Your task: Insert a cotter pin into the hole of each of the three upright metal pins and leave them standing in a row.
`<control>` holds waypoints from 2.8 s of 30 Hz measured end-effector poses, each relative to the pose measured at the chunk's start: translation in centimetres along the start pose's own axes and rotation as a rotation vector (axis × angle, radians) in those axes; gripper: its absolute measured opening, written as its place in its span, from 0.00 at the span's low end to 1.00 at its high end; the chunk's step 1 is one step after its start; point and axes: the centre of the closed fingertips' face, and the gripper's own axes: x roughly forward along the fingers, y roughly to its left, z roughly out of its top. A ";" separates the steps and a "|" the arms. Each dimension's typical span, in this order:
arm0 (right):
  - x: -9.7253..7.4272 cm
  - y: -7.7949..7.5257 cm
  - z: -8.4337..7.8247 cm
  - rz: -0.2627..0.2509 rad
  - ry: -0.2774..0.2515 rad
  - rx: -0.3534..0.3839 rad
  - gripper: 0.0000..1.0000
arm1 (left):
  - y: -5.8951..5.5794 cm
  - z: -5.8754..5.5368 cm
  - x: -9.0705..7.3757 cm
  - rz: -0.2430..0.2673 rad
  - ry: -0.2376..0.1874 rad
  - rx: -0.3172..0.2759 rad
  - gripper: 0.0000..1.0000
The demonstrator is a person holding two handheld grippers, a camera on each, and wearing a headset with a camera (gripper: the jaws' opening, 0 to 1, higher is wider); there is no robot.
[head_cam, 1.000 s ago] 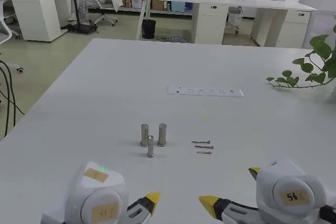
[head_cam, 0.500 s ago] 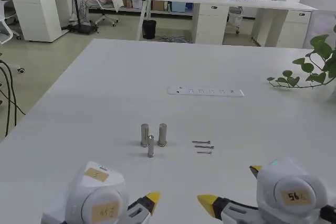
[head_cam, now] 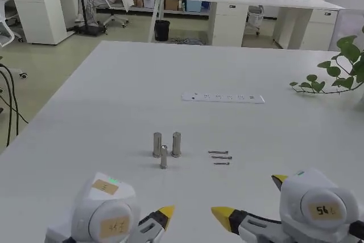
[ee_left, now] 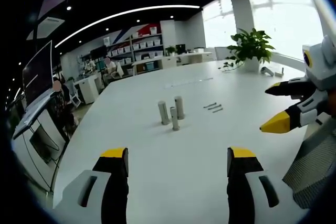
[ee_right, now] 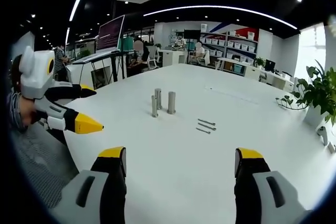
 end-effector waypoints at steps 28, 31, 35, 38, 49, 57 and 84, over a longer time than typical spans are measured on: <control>-0.3 0.2 -0.5 -0.003 0.011 -0.009 0.83 | 0.2 -0.4 -0.3 0.013 -0.001 0.009 0.77; -0.4 0.4 -0.2 0.006 -0.003 -0.005 0.81 | 0.3 -0.3 -0.4 0.018 -0.003 0.016 0.75; -0.8 0.5 1.0 0.021 -0.055 0.021 0.79 | 0.7 -0.3 -0.3 0.017 -0.005 0.007 0.74; -0.9 0.8 1.6 0.038 -0.075 0.041 0.79 | 1.0 0.2 -0.4 0.028 -0.029 0.014 0.70; -2.1 -0.7 3.4 0.059 -0.088 0.058 0.73 | 1.3 1.1 0.2 0.021 -0.051 0.008 0.65; -2.0 -1.6 4.3 0.075 -0.087 0.077 0.69 | 1.8 2.9 2.4 -0.013 -0.066 0.024 0.58; 1.1 -1.5 5.0 0.152 -0.064 0.107 0.64 | 1.2 2.9 13.0 -0.160 -0.016 0.035 0.28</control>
